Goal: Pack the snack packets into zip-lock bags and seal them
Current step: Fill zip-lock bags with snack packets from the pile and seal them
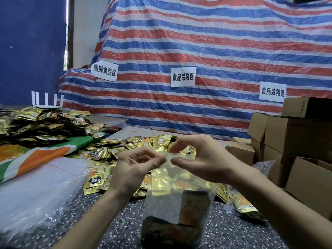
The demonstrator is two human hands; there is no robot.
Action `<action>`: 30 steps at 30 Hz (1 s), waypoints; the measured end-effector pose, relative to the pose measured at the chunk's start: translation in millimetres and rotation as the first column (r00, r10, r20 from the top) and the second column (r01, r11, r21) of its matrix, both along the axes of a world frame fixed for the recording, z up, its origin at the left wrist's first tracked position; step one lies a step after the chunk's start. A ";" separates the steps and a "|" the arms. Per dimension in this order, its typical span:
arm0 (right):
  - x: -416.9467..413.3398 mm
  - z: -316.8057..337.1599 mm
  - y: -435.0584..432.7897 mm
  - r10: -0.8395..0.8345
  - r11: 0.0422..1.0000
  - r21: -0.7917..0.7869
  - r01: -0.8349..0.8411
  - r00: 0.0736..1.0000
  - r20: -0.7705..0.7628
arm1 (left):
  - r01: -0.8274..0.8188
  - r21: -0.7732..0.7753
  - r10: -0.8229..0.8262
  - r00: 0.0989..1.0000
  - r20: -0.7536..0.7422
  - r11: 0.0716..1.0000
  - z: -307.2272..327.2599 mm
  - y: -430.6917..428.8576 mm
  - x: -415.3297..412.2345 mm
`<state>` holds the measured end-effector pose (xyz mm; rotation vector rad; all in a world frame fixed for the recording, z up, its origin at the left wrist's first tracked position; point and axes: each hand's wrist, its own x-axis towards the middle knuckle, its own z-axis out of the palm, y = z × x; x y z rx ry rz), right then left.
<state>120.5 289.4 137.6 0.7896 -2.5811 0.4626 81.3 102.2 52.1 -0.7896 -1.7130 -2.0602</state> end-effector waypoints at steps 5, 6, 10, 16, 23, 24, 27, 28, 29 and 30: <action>-3.4 0.2 -12.2 0.022 1.000 -0.006 -0.021 0.999 0.044 | -0.098 -0.106 0.093 0.994 -0.059 0.989 -4.9 -9.5 -0.9; -3.5 -0.7 -13.2 0.028 1.000 -0.006 -0.028 0.998 0.051 | -0.103 -0.129 0.094 0.993 -0.073 0.986 -5.6 -11.3 -0.8; -3.3 -3.1 -19.1 0.022 1.000 0.007 -0.023 0.999 0.028 | -0.124 -0.200 0.095 0.985 -0.146 0.972 -4.1 -16.6 -1.3; -3.6 -4.5 -25.2 -0.012 0.999 -0.037 0.013 0.999 0.033 | -0.236 -0.216 0.182 0.953 -0.243 0.948 -3.1 -12.4 -0.1; -3.8 -4.5 -24.4 0.036 0.998 -0.061 -0.030 0.993 0.111 | -0.260 -0.212 0.197 0.941 -0.276 0.942 -4.0 -10.3 0.8; -3.7 -4.1 -24.4 0.042 0.998 -0.058 -0.035 0.992 0.115 | -0.246 -0.216 0.185 0.945 -0.269 0.945 -3.8 -11.8 0.8; -2.4 -1.7 -24.6 0.039 0.998 -0.053 -0.033 0.992 0.117 | -0.232 -0.247 0.168 0.952 -0.254 0.941 -3.6 -15.7 1.4; -2.0 -1.4 -24.7 0.032 0.998 -0.057 -0.025 0.994 0.109 | -0.239 -0.275 0.165 0.950 -0.266 0.931 -3.9 -16.8 1.4; -1.7 -1.3 -25.1 0.026 0.998 -0.059 -0.020 0.995 0.098 | -0.252 -0.310 0.162 0.944 -0.287 0.917 -3.9 -18.0 1.4; -1.3 -1.5 -25.6 0.024 0.998 -0.056 -0.020 0.996 0.087 | -0.266 -0.348 0.157 0.937 -0.312 0.899 -3.6 -18.9 1.7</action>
